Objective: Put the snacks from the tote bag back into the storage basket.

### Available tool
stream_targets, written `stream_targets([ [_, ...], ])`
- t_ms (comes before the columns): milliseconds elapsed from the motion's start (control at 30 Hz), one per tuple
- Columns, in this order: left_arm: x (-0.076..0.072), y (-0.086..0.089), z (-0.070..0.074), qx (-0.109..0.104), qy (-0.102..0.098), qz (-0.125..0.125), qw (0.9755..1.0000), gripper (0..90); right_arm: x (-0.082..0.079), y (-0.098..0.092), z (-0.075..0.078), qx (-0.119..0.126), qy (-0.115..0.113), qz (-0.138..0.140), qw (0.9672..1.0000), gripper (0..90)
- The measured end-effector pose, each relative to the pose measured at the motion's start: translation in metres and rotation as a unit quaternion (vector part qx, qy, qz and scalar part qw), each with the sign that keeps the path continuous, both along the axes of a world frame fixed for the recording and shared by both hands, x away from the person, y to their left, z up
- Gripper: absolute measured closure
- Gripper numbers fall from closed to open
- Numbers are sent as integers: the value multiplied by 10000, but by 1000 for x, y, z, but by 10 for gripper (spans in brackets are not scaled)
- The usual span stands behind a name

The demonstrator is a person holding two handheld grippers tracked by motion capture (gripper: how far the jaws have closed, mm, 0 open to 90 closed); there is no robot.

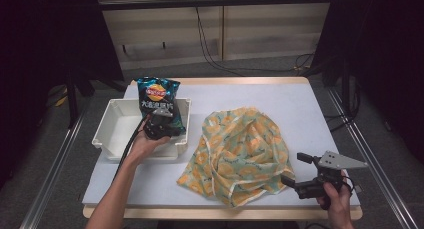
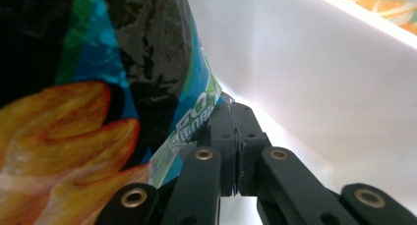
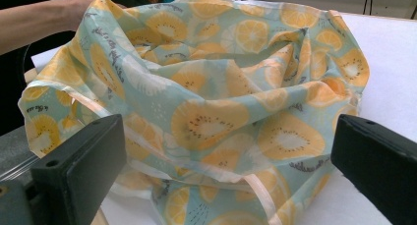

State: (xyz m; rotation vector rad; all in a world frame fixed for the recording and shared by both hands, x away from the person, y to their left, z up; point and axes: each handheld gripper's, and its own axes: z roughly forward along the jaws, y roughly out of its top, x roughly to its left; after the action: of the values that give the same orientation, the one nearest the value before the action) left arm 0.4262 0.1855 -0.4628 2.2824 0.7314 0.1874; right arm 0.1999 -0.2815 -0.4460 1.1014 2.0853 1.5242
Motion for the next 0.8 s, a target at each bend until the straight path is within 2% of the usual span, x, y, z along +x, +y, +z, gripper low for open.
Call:
stream_targets([
  [33, -1, 0, 0, -25, -46, 8, 10000, 891, 0, 0, 0, 0, 0, 0, 10000, 0],
  [67, -3, 2, 0, -155, -34, 20, 9999, 886, 0, -1, 0, -3, -13, 1, 10000, 0],
  [133, -5, 3, 0, -101, -68, -12, 9999, 882, 0, -1, 0, 8, -13, -12, 10000, 0],
  [200, -7, 3, 0, -147, -65, -9, 9999, 881, 1, -1, 0, 4, -7, -2, 10000, 0],
  [267, -9, 7, 3, -327, -109, 13, 9994, 880, 1, 0, 0, -4, -9, 2, 10000, 0],
  [433, -14, 10, 8, -514, -230, 30, 9984, 864, 1, -1, -1, 2, -3, -21, 10000, 0],
  [500, -19, 11, 13, -673, -270, 36, 9974, 845, 0, -1, -1, 5, 12, -34, 10000, 0],
  [667, -26, 16, 21, -838, -347, 101, 9958, 791, 1, -1, -1, -17, -3, -49, 10000, 0],
  [700, -31, 19, 27, -932, -417, 164, 9946, 781, 1, -1, 0, -6, -7, -51, 10000, 0],
  [767, -34, 22, 30, -954, -473, 178, 9942, 724, 0, -1, 0, -8, -5, -47, 10000, 0],
  [800, -40, 25, 35, -1026, -590, 233, 9927, 699, 1, -1, 0, -10, -8, -56, 10000, 0],
])
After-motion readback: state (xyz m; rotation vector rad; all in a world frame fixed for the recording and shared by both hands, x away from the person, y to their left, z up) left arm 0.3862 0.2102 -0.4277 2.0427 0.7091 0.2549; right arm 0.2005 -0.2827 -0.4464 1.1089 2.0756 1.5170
